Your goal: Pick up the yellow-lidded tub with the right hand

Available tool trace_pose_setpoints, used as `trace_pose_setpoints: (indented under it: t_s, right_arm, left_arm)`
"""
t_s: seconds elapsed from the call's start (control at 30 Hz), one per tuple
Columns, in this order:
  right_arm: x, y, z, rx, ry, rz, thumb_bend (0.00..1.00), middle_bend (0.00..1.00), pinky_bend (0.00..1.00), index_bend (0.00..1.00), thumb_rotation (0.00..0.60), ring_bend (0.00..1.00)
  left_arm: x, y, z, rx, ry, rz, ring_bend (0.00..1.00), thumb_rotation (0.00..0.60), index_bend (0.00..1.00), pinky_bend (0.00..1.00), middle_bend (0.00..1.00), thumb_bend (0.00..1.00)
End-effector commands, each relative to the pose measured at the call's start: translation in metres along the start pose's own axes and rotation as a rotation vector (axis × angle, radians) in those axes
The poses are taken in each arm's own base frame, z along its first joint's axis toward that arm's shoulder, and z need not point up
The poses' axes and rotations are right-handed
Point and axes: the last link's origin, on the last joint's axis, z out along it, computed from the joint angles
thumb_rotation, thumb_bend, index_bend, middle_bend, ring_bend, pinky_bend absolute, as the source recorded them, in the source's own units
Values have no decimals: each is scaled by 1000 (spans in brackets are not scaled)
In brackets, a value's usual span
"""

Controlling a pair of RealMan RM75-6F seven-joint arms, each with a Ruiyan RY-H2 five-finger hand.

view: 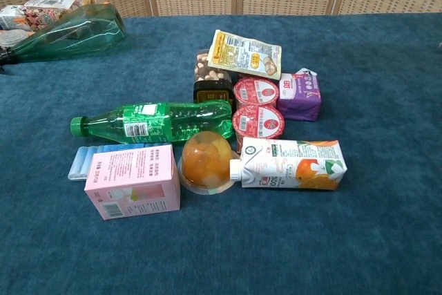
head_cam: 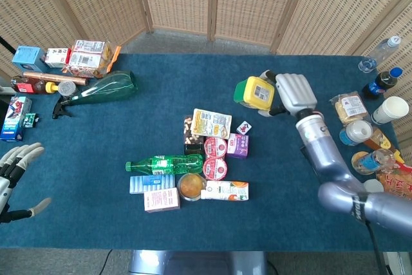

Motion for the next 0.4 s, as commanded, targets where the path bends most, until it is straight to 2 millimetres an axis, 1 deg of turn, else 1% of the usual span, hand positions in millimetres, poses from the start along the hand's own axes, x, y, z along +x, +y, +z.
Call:
trace_pose_setpoints:
  t_s: [0.03,0.2,0.4]
  right_arm:
    - [13,1,-14,14,37,26,166,961,644,745,600,795]
    - [17,1,-23,20,47,35,165,962,644,744,600,795]
    - [19,3,-29,15,53,41,166,962,644,746,600,796]
  left_arm:
    - [1,1,-1,-4,2,2,0,600,85,0,89,270]
    - [3,2,-3,-15,4,1,0,600,85,0,90,272]
    - [4,3,-5,-19,5,5,0,600,84,0,90,271]
